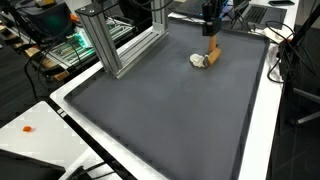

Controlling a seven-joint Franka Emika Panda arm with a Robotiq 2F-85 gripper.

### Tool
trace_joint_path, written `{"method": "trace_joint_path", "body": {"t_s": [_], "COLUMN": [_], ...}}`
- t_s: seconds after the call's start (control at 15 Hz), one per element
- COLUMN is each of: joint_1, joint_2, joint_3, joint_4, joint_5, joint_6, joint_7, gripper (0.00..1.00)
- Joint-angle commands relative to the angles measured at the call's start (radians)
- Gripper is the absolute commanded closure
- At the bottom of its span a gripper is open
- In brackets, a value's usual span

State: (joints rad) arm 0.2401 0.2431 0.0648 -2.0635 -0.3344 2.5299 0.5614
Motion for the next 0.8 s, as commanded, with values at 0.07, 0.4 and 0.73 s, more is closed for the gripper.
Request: {"method": "trace_joint_path", "body": {"t_s": [0.07,0.4,0.73], "joint_1": [0.027,0.021,0.011], "joint_2": [0.011,-0.011,-0.01], "joint_3": [-0.049,-0.05,-0.027], "joint_4": [0.048,0.098,0.149], "joint_5": [-0.03,0.02,0.095], "joint_6": [-0.034,-0.138,-0.283], "joint_7": [0.15,0.307,0.477], "gripper": [0.78,0.78,0.78]}}
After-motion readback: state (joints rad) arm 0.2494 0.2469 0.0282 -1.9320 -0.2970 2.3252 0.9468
